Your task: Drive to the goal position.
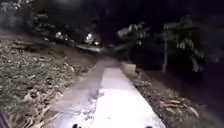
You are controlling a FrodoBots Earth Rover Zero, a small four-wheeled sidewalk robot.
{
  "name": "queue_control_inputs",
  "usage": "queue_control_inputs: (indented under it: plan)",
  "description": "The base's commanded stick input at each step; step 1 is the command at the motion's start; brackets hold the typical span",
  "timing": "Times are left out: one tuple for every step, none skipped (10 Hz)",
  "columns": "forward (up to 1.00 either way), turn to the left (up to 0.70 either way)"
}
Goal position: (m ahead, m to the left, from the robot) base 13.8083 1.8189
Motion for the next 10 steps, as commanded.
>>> queue_control_inputs:
  plan:
    - [0.45, 0.00]
    - [0.45, 0.00]
    - [0.45, 0.00]
    - [0.45, 0.00]
    - [0.45, 0.00]
    - [0.45, 0.00]
    - [0.45, 0.03]
    - [0.45, 0.18]
    - [0.45, 0.27]
    - [0.45, 0.27]
